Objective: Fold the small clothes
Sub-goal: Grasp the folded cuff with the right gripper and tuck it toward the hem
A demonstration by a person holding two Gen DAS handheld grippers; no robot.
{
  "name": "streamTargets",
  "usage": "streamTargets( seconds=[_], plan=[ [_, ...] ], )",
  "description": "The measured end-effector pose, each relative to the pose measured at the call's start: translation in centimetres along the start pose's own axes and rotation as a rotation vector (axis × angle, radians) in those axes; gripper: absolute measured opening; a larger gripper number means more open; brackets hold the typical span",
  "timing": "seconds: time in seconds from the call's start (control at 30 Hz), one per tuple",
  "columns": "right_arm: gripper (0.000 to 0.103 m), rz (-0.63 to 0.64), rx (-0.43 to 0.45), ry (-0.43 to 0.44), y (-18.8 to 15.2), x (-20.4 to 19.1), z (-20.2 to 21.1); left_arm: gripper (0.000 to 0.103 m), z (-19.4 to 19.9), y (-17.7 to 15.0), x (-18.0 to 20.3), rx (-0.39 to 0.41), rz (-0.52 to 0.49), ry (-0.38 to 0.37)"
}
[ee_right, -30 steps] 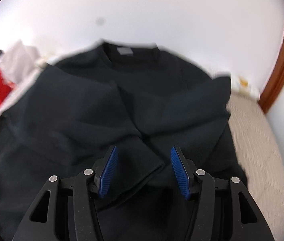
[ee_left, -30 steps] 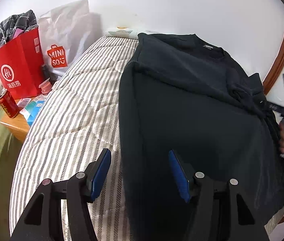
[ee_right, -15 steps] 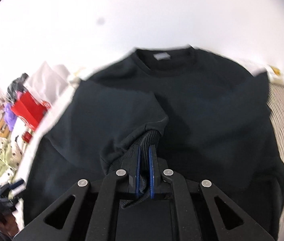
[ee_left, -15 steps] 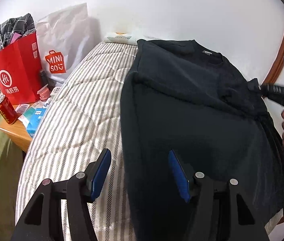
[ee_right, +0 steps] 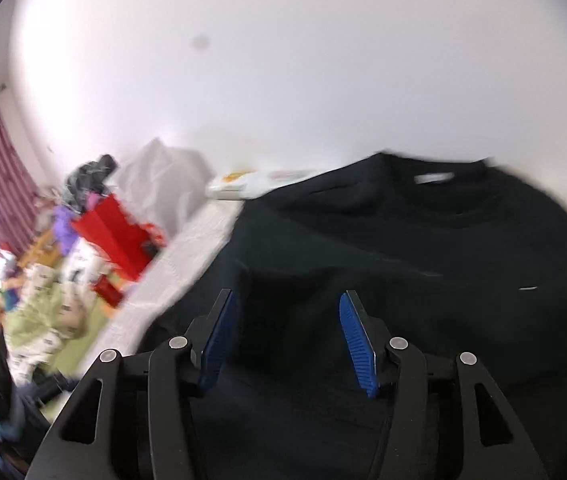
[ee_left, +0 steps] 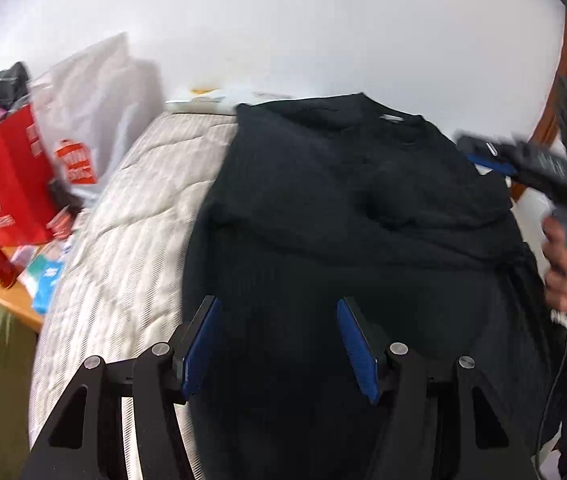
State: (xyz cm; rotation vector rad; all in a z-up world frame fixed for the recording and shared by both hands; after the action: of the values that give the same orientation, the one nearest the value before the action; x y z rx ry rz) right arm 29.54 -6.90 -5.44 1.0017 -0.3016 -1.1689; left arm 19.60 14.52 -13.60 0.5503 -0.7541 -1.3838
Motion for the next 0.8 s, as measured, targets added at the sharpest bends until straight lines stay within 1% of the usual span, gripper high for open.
streamTargets(
  seconds=[0.1, 0.2, 0.3, 0.37, 0.4, 0.47, 0.53, 0.6, 0.73, 0.8],
  plan=[
    [0.053, 0.02, -0.002, -0.108, -1.3, 3.5, 3.1, 0.057, -1.6, 1.4, 1.5, 0.009, -0.011, -0.03],
    [0.053, 0.013, -0.026, -0.249, -3.3, 7.9, 6.0, 0.057, -3.4, 2.7, 2.3, 0.01, -0.007, -0.051],
    [0.053, -0.008, -0.055, -0.347, -5.1, 11.5, 8.0, 0.056, -5.3, 4.0, 2.6, 0.006, 0.006, -0.077],
    [0.053, -0.026, -0.063, -0.384, -6.0, 13.2, 9.1, 0.056, -6.6, 4.9, 3.0, 0.006, 0.013, -0.093],
    [0.053, -0.036, -0.065, -0.403, -6.5, 13.8, 9.7, 0.054, -7.3, 5.3, 3.1, 0.006, 0.013, -0.101],
    [0.053, -0.057, -0.066, -0.435, -7.4, 15.1, 11.0, 0.047, -8.5, 5.8, 3.6, -0.003, 0.016, -0.126],
    [0.053, -0.079, -0.067, -0.461, -8.2, 16.0, 12.0, 0.044, -9.9, 6.0, 3.9, -0.032, 0.026, -0.141],
    [0.053, -0.101, -0.067, -0.476, -8.9, 16.6, 12.4, 0.035, -11.0, 6.0, 4.0, -0.047, 0.042, -0.152],
    [0.053, -0.145, -0.081, -0.487, -10.4, 17.8, 12.8, 0.035, -12.1, 6.0, 4.0, -0.05, 0.054, -0.156],
    [0.053, -0.15, -0.085, -0.497, -10.9, 18.0, 12.8, 0.035, -13.3, 5.9, 4.1, -0.085, 0.054, -0.137]
  ],
)
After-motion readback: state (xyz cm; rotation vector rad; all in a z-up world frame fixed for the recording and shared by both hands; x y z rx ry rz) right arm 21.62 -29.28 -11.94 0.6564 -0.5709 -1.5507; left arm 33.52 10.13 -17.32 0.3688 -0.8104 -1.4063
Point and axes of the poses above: each gripper's, at about its wrist camera, not at the fingertips, and z roughly against the way its jaws point, x to its right, y to its top, the point moved 2 cm from there along -z, roughly the way its jaws point, and after that the axes turned 8 degrees about x, right-handed, at the moved point
